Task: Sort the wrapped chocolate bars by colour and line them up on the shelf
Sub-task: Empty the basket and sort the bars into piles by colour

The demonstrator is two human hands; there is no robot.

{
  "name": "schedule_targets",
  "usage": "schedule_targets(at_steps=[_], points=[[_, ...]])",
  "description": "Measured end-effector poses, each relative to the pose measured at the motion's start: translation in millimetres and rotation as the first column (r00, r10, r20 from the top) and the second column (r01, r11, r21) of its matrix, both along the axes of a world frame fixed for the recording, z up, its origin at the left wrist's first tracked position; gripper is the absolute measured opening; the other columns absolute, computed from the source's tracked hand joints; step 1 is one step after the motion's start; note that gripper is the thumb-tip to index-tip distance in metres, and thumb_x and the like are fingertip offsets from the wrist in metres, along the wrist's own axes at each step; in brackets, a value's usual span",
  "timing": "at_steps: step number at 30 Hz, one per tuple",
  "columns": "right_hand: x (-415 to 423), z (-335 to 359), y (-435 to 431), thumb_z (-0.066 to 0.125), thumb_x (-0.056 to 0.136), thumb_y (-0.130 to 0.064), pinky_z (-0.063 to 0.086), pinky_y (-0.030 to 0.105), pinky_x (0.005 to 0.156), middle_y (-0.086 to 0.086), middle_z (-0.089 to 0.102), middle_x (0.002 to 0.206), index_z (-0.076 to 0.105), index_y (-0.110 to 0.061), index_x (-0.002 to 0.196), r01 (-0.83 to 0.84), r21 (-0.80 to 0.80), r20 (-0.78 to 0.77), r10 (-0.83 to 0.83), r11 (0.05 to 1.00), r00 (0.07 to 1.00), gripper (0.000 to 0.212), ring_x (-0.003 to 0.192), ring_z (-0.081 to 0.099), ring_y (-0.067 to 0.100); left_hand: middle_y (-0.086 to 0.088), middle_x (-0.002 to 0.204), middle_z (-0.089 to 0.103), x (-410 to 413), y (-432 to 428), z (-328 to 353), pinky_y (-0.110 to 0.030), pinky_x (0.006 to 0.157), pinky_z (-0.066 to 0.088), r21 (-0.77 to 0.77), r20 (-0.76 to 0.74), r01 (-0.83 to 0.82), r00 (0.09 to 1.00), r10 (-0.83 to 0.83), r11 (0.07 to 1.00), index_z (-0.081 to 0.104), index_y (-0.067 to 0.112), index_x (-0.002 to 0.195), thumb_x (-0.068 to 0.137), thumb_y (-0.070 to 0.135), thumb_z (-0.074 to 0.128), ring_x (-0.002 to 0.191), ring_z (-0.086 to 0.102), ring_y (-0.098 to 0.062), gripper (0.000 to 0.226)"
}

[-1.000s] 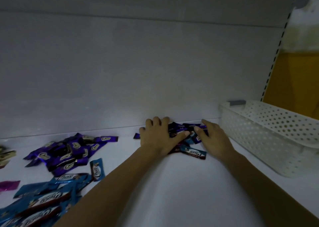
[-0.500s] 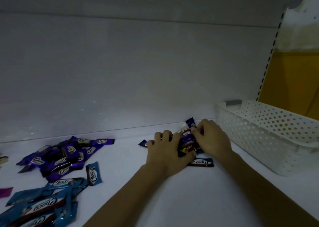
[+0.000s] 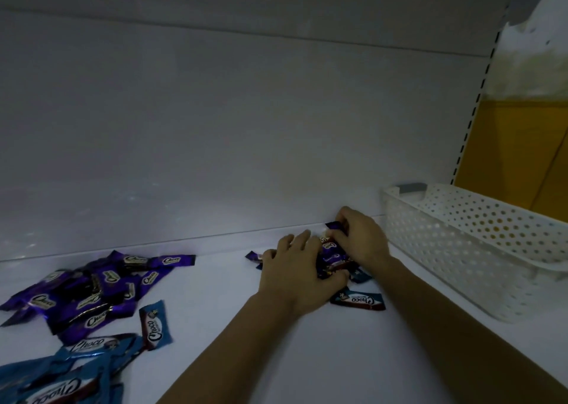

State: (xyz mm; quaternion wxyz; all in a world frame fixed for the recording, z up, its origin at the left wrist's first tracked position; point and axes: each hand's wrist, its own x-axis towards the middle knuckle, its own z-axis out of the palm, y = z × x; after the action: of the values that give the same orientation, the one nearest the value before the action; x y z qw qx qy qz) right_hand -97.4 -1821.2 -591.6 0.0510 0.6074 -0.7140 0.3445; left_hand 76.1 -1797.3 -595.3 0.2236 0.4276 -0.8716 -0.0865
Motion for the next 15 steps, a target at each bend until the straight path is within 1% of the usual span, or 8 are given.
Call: schedule_targets(at_steps=[1,2,4,6,8,10,13,15], points=[[-2,-1,2,0.063,0.087,-0.023,0.037,0.028,0.060,0.004,0.060,0.081,0.051,-0.014,0.086,-0.050,0.007,0.042,0.049,0.999,0.998,0.015,0.073,0.056,0.021,0.009,0.115,0.053,0,-2,2,-0.040,0.089,0.031,0.038,-0.009,0.026,1.000,-0.026,0.999,0.045,0.030,0.103,0.070,0.071,0.037,0.117,0.042,-0.019,0.053],[-3,-2,5,0.063,0.087,-0.022,0.041,0.030,0.061,0.004,0.061,0.080,0.050,-0.015,0.086,-0.091,0.026,0.078,0.089,0.995,0.993,0.015,0.072,0.057,0.021,0.011,0.101,0.052,1,-4,4,-0.038,0.085,0.029,0.063,-0.002,0.043,0.999,-0.043,0.997,0.041,0.030,0.095,0.068,0.070,0.039,0.107,0.044,-0.018,0.048],[-1,-1,12,0.062,0.088,-0.015,0.049,0.036,0.068,0.006,0.063,0.081,0.051,-0.013,0.087,-0.169,0.061,0.150,0.158,0.984,0.976,0.012,0.076,0.060,0.023,0.013,0.090,0.047,3,-4,7,-0.038,0.083,0.027,0.091,0.034,0.063,0.997,-0.066,0.994,0.036,0.031,0.091,0.066,0.067,0.040,0.098,0.041,-0.016,0.044],[4,0,21,0.061,0.087,-0.007,0.051,0.039,0.074,0.010,0.064,0.084,0.053,-0.008,0.088,-0.209,0.066,0.215,0.191,0.976,0.958,0.008,0.081,0.062,0.026,0.015,0.083,0.045,7,-1,13,-0.039,0.083,0.028,0.125,0.048,0.088,0.994,-0.095,0.988,0.036,0.031,0.090,0.066,0.066,0.041,0.096,0.041,-0.017,0.043],[10,1,36,0.059,0.087,-0.003,0.051,0.038,0.075,0.010,0.064,0.083,0.053,-0.008,0.087,-0.223,0.058,0.238,0.203,0.973,0.950,0.008,0.082,0.062,0.027,0.016,0.082,0.046,14,6,19,-0.040,0.082,0.029,0.151,0.051,0.125,0.990,-0.134,0.981,0.036,0.031,0.088,0.067,0.066,0.044,0.094,0.044,-0.018,0.042],[15,1,55,0.059,0.086,-0.002,0.049,0.035,0.072,0.009,0.064,0.081,0.053,-0.008,0.086,-0.235,0.047,0.231,0.218,0.971,0.948,0.009,0.079,0.062,0.026,0.016,0.084,0.048,24,18,19,-0.039,0.081,0.031,0.155,0.046,0.162,0.984,-0.171,0.975,0.036,0.033,0.086,0.067,0.068,0.046,0.093,0.045,-0.017,0.042],[24,-2,87,0.061,0.085,-0.001,0.049,0.033,0.071,0.007,0.065,0.081,0.054,-0.007,0.084,-0.264,0.006,0.230,0.256,0.965,0.939,0.009,0.079,0.062,0.023,0.020,0.085,0.047,37,41,9,-0.037,0.083,0.033,0.125,0.025,0.202,0.978,-0.206,0.971,0.035,0.035,0.085,0.064,0.072,0.045,0.092,0.043,-0.013,0.044],[28,-2,106,0.063,0.083,0.000,0.051,0.034,0.071,0.006,0.066,0.081,0.056,-0.006,0.083,-0.267,-0.016,0.253,0.262,0.964,0.931,0.009,0.079,0.063,0.021,0.020,0.089,0.050,43,54,6,-0.035,0.085,0.033,0.117,0.003,0.224,0.974,-0.226,0.967,0.036,0.035,0.086,0.064,0.072,0.051,0.093,0.044,-0.010,0.046]])
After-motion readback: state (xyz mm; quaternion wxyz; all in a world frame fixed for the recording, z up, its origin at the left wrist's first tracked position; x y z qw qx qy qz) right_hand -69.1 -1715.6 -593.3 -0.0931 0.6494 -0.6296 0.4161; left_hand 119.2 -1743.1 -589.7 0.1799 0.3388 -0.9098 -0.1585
